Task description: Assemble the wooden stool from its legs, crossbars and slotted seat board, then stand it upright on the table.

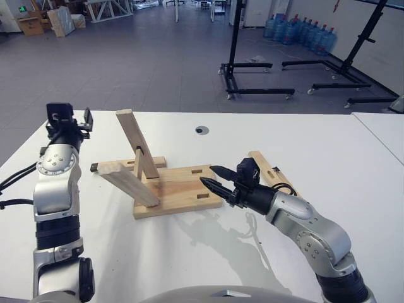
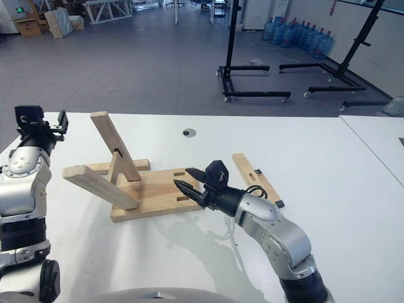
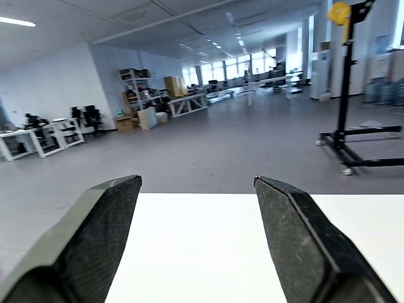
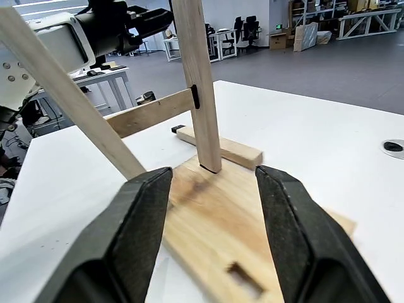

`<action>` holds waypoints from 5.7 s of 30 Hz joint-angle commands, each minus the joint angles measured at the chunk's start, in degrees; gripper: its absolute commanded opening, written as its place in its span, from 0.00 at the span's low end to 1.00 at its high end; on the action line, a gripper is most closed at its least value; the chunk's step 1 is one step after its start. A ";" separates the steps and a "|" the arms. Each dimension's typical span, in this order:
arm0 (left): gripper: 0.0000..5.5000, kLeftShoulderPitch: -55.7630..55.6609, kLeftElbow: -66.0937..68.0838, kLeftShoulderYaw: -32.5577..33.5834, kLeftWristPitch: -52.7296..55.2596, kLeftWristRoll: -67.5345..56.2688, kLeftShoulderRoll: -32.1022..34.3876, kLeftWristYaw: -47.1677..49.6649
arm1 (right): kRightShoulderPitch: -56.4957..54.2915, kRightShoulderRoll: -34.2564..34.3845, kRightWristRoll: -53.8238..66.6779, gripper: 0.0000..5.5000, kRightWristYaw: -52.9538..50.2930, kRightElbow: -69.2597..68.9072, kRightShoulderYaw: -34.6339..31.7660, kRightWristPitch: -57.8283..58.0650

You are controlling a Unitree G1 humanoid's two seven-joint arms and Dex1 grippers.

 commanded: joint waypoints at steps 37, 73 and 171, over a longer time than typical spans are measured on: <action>0.60 13.92 -28.03 -1.84 14.56 -41.11 16.93 -31.84 | 7.28 2.23 -16.23 0.44 -7.68 6.99 -5.78 -5.82; 0.60 -21.56 22.96 -17.16 -17.50 -5.04 -16.39 -10.93 | -3.36 9.05 -13.77 0.44 -8.23 12.70 -13.49 -13.33; 0.19 -18.44 -13.98 -7.44 19.56 -76.94 -17.25 16.10 | -7.78 5.08 -30.99 0.24 -5.60 2.38 1.14 -33.59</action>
